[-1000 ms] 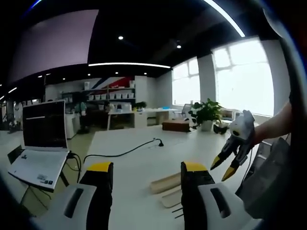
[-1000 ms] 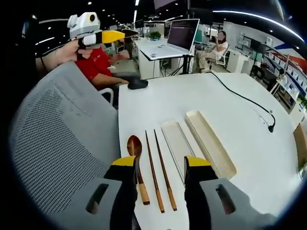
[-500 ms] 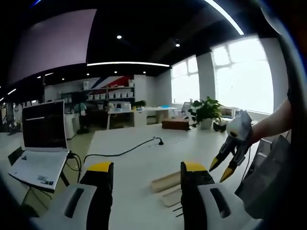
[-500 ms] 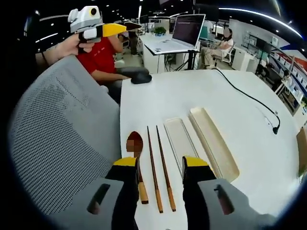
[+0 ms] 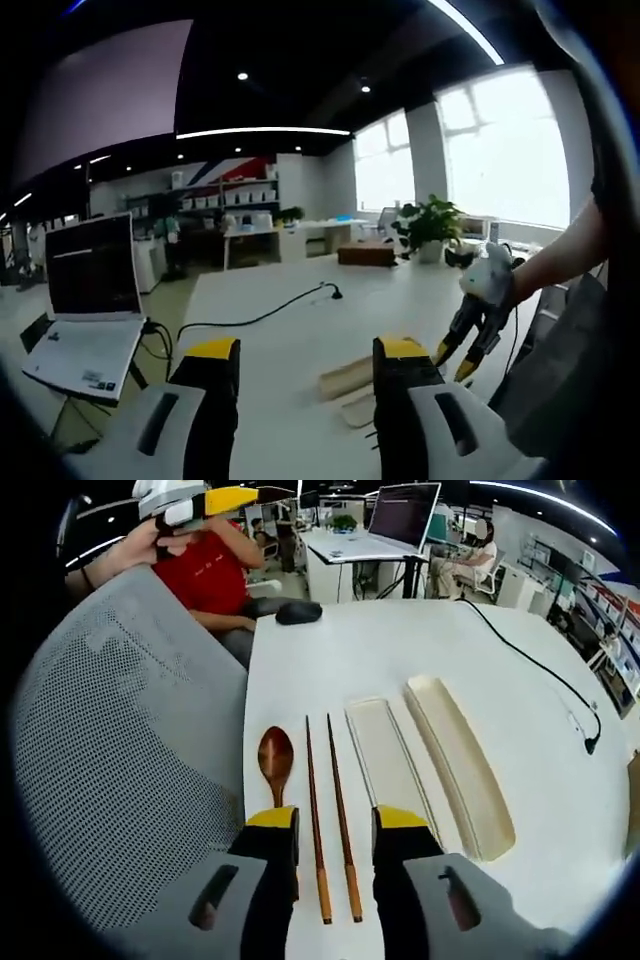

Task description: Arrange the utensils inside the cutlery case until each visible utensil rests in its matching compartment.

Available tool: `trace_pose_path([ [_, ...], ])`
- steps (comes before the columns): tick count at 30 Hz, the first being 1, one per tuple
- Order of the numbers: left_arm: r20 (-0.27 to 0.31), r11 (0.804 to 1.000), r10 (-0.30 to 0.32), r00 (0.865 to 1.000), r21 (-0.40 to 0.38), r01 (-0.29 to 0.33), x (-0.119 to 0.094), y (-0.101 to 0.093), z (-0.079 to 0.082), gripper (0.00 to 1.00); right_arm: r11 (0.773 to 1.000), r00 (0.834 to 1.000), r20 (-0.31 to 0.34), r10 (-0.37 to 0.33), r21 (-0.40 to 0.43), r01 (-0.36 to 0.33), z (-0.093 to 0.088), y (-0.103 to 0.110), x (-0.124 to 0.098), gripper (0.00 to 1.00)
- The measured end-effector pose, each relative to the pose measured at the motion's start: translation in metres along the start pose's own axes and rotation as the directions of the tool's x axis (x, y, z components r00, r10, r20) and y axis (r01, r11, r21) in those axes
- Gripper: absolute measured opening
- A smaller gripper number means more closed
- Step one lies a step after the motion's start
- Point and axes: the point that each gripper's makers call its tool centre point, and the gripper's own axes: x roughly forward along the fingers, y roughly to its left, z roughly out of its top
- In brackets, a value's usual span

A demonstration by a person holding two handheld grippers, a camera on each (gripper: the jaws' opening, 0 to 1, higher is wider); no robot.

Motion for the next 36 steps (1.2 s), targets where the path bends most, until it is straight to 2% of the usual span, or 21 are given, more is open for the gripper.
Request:
trace_pose_path([
  [4,0.006,0.999,0.000,1.000,-0.034,0.000,-0.001,0.003,0.000,0.56,1.000,1.000,-0.024,0.019,-0.004,-0.019,-0.003,0.001,0.010,0.23],
  [14,0.001,1.000,0.002,1.000,-0.022,-0.002,0.000,0.002,-0.001,0.56,0.999,0.996,-0.076,0.037,-0.025,-0.039,-0.007,-0.005,0.027,0.20],
  [27,0.004,1.000,0.013,1.000,-0.019,-0.013,-0.001,0.004,0.000,0.55,0.996,0.985,-0.166,0.051,-0.067,-0.062,-0.022,-0.007,0.046,0.16],
  [30,0.003,1.000,0.018,1.000,-0.020,-0.018,-0.001,0.005,0.000,0.55,0.995,0.983,-0.176,0.054,-0.069,-0.067,-0.023,-0.007,0.049,0.14],
  [33,0.004,1.000,0.017,1.000,-0.025,-0.017,-0.001,0.005,-0.001,0.55,0.994,0.982,-0.181,0.058,-0.076,-0.073,-0.023,-0.007,0.051,0.09],
  [36,0.001,1.000,0.014,1.000,-0.020,-0.014,0.000,0.004,-0.001,0.55,0.994,0.980,-0.188,0.068,-0.075,-0.083,-0.023,-0.005,0.054,0.10],
])
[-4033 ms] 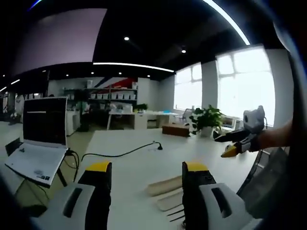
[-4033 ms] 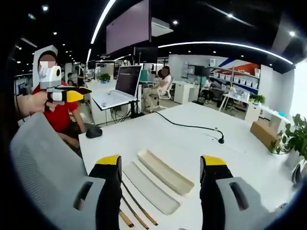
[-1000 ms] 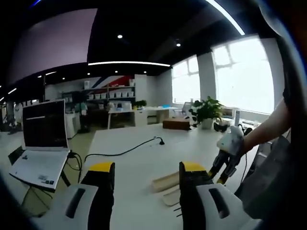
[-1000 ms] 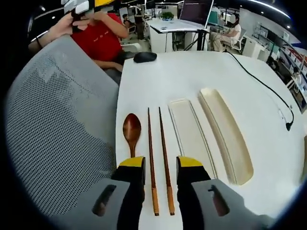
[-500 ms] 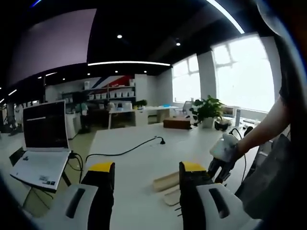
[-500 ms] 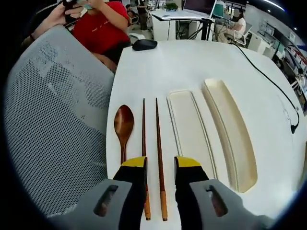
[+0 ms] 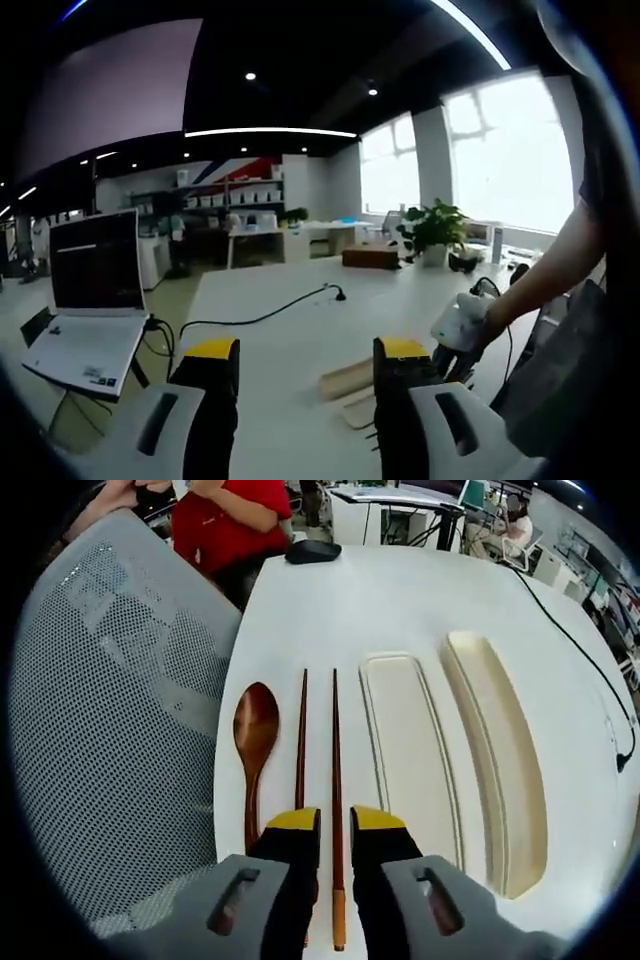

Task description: Arrange the utensils inside the cutlery case until each visible utensil rests in its matching compartment.

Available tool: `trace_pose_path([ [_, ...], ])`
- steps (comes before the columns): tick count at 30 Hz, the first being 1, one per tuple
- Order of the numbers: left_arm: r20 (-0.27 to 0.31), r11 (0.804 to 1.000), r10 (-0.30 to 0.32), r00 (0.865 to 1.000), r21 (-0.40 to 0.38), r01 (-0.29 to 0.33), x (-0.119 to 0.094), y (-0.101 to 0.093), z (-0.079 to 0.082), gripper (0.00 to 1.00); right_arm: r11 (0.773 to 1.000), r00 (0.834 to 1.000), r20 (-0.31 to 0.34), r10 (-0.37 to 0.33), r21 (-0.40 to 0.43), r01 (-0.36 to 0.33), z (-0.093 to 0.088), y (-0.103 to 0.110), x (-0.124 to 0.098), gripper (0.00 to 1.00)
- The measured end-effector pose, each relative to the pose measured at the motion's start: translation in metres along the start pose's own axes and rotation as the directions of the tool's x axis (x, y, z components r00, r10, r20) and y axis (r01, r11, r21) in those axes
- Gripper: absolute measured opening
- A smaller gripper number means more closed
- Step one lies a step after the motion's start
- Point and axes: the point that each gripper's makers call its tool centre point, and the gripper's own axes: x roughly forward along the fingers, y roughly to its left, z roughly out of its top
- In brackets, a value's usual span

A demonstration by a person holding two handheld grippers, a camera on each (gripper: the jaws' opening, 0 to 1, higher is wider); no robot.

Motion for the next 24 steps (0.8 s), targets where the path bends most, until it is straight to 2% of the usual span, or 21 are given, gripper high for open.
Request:
trace_pose_path([
  [10,0.005,1.000,0.006,1.000,-0.001,-0.006,-0.0006,0.0012,0.0006,0.55,0.999,0.998,-0.060,0.008,-0.052,-0.011,-0.0037,0.0012,0.0069,0.10],
  [16,0.000,1.000,-0.010,1.000,0.018,0.010,0.0001,-0.0032,0.0001,0.52,0.998,0.998,-0.066,-0.007,-0.059,0.003,-0.0023,-0.0017,0.0087,0.12],
  [24,-0.007,1.000,-0.018,1.000,0.017,0.018,0.0010,-0.0046,-0.0011,0.52,0.996,0.995,-0.091,-0.038,-0.085,0.030,-0.0015,-0.0053,0.0099,0.06],
])
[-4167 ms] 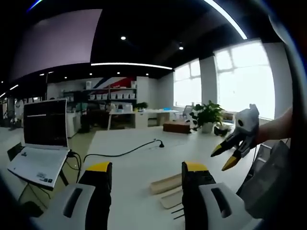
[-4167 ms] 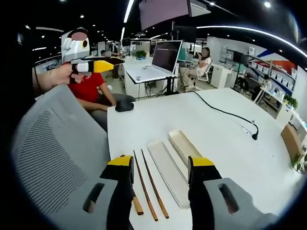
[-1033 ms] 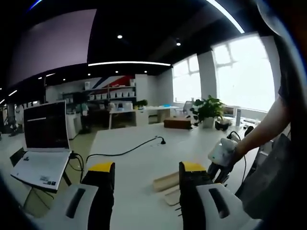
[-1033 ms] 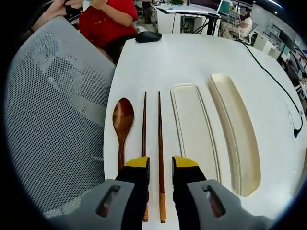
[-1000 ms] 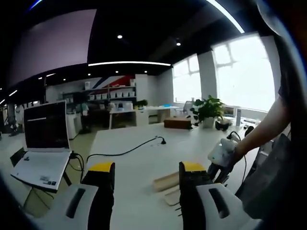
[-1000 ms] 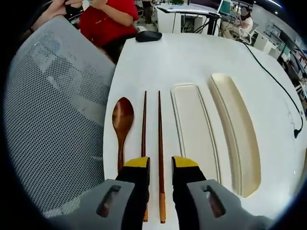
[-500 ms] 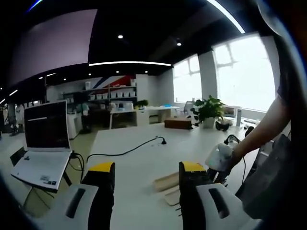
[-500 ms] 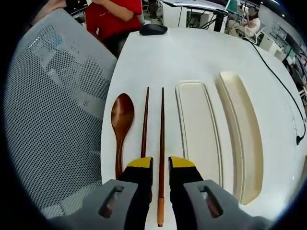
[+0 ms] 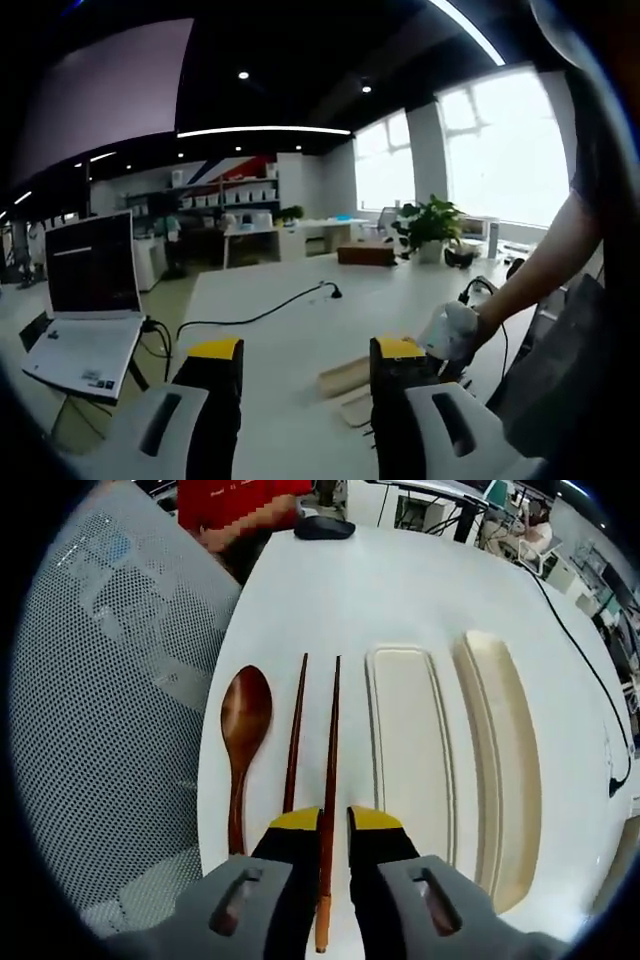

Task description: Arrange the utensils inside the cutlery case until each visible utensil rests in its matching compartment.

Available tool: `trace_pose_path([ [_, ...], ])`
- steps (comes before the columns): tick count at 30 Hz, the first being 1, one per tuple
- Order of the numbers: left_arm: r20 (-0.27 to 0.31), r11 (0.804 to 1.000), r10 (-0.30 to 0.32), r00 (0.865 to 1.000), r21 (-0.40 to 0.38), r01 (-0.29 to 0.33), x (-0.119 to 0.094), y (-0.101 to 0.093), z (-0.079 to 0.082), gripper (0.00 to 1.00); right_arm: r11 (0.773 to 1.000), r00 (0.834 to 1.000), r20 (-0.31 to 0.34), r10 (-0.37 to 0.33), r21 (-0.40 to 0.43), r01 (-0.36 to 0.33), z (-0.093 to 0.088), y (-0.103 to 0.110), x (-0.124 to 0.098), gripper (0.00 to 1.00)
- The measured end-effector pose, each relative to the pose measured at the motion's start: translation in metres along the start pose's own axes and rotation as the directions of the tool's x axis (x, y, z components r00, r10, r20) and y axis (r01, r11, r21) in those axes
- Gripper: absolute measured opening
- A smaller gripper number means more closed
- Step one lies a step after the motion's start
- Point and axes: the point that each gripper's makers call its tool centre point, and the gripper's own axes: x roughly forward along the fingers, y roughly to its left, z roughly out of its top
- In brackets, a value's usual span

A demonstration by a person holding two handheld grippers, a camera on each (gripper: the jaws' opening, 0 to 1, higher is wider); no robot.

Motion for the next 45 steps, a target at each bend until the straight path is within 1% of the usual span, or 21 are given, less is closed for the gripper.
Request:
trace_pose_path([
  [5,0.003,1.000,0.004,1.000,0.001,-0.004,-0.0006,0.0007,0.0005,0.52,1.000,1.000,0.003,-0.016,-0.025,0.016,0.0007,0.0002,0.0005,0.06],
  [10,0.003,1.000,0.005,1.000,0.005,-0.005,-0.0009,0.0009,0.0009,0.52,0.999,1.000,0.001,-0.006,-0.033,0.006,0.0017,0.0007,0.0008,0.04],
  [12,0.002,1.000,0.006,1.000,0.006,-0.006,-0.0010,0.0009,0.0007,0.52,0.998,1.000,-0.001,-0.003,-0.056,0.003,0.0020,0.0009,0.0009,0.03],
  [14,0.003,1.000,0.006,1.000,0.006,-0.006,-0.0010,0.0009,0.0009,0.52,0.998,1.000,0.000,0.001,-0.063,-0.001,0.0023,0.0016,0.0010,0.02],
  [17,0.001,1.000,0.004,1.000,0.005,-0.004,-0.0008,0.0005,0.0004,0.52,1.000,1.000,0.001,0.002,-0.026,-0.002,0.0020,0.0006,0.0011,0.02],
  [23,-0.002,1.000,0.003,1.000,0.010,-0.003,-0.0005,0.0001,-0.0001,0.52,1.000,1.000,0.010,0.001,-0.007,-0.001,0.0019,0.0005,0.0009,0.01],
  [25,0.000,1.000,0.004,1.000,0.009,-0.004,-0.0005,0.0001,0.0002,0.52,1.000,1.000,0.010,0.003,0.023,-0.004,0.0021,0.0001,0.0008,0.00],
  [29,-0.002,1.000,0.003,1.000,0.013,-0.003,-0.0005,-0.0001,0.0002,0.52,1.000,1.000,0.005,0.009,0.021,-0.009,0.0026,0.0005,0.0007,0.00],
  [30,-0.002,1.000,0.003,1.000,0.013,-0.003,-0.0005,0.0000,0.0003,0.52,0.999,1.000,0.007,0.010,0.033,-0.010,0.0032,-0.0003,0.0008,0.00],
  [31,-0.002,1.000,0.004,1.000,0.012,-0.004,-0.0005,0.0003,0.0003,0.52,0.997,1.000,0.006,0.010,0.070,-0.011,0.0033,-0.0002,0.0010,0.00],
  [36,-0.003,1.000,0.001,1.000,0.011,-0.001,0.0000,0.0001,0.0002,0.52,0.999,1.000,-0.002,0.015,0.052,-0.015,0.0030,0.0002,0.0004,0.00],
  [38,-0.002,1.000,0.002,1.000,0.013,-0.002,-0.0002,0.0003,0.0005,0.52,0.998,1.000,-0.004,0.012,0.066,-0.012,0.0028,-0.0012,0.0003,0.00],
  [40,-0.002,1.000,0.005,1.000,0.013,-0.005,-0.0006,0.0008,0.0006,0.52,0.995,1.000,-0.006,0.011,0.097,-0.010,0.0019,-0.0027,-0.0003,0.00],
  [45,0.005,1.000,0.015,1.000,0.009,-0.015,-0.0019,0.0032,0.0017,0.52,0.996,1.000,-0.019,0.000,0.089,0.002,-0.0002,-0.0063,-0.0046,0.00],
])
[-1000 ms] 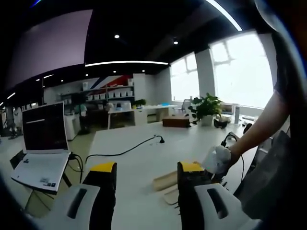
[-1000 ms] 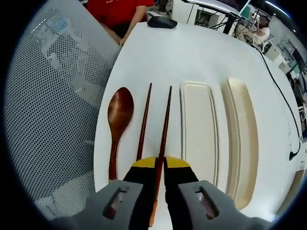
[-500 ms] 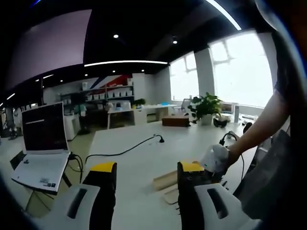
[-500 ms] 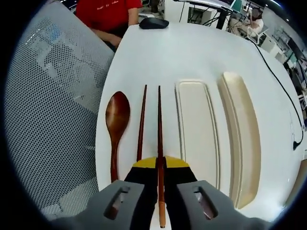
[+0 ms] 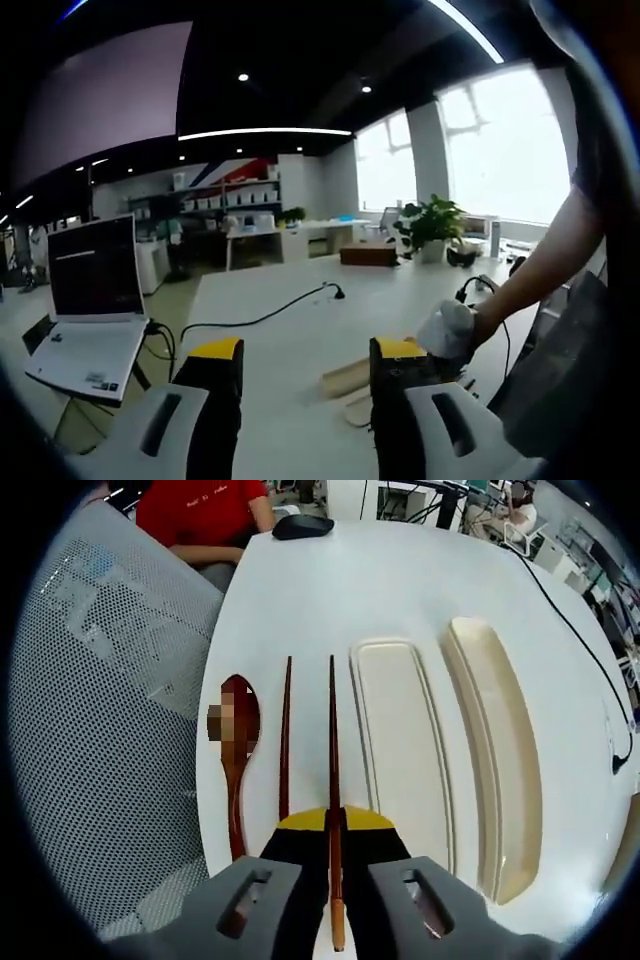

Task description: Arrange the utensils inside the cutlery case until each visible utensil rests in its matching compartment.

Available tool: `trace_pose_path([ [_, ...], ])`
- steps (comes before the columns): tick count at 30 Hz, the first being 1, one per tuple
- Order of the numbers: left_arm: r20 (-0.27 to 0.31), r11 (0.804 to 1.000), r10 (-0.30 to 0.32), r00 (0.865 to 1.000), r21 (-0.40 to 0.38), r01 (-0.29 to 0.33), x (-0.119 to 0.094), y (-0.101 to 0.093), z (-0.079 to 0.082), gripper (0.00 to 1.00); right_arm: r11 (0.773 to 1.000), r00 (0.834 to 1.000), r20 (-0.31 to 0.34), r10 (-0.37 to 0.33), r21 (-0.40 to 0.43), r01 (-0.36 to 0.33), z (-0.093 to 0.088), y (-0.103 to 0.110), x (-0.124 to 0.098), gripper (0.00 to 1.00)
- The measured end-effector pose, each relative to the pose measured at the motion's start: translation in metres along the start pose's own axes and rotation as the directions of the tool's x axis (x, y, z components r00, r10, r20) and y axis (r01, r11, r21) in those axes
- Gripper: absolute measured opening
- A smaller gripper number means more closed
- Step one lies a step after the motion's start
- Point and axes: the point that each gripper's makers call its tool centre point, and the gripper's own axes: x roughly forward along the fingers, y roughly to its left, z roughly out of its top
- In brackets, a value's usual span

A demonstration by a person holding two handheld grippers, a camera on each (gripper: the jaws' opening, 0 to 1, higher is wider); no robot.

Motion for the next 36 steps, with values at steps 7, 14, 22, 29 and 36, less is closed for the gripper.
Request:
trace_pose_path([
  [7,0.000,1.000,0.003,1.000,0.011,-0.003,0.000,0.000,0.000,0.52,1.000,1.000,-0.012,-0.012,-0.016,0.011,0.001,-0.002,-0.008,0.00],
  [14,0.003,1.000,0.008,1.000,0.014,-0.008,-0.001,0.001,0.001,0.52,1.000,1.000,-0.028,-0.012,-0.004,0.012,-0.002,-0.005,-0.013,0.00],
  [22,0.008,1.000,0.005,1.000,0.015,-0.005,-0.001,0.000,0.002,0.52,1.000,0.997,-0.080,-0.008,-0.011,0.007,-0.010,-0.010,-0.023,0.00],
  [29,0.020,1.000,0.007,1.000,0.010,-0.008,-0.002,0.001,0.004,0.52,1.000,0.995,-0.102,-0.019,-0.019,0.017,-0.016,-0.016,-0.032,0.00],
  [36,0.023,1.000,0.004,1.000,0.008,-0.004,-0.002,0.000,0.004,0.52,0.999,0.993,-0.110,-0.032,-0.013,0.031,-0.016,-0.020,-0.037,0.00],
])
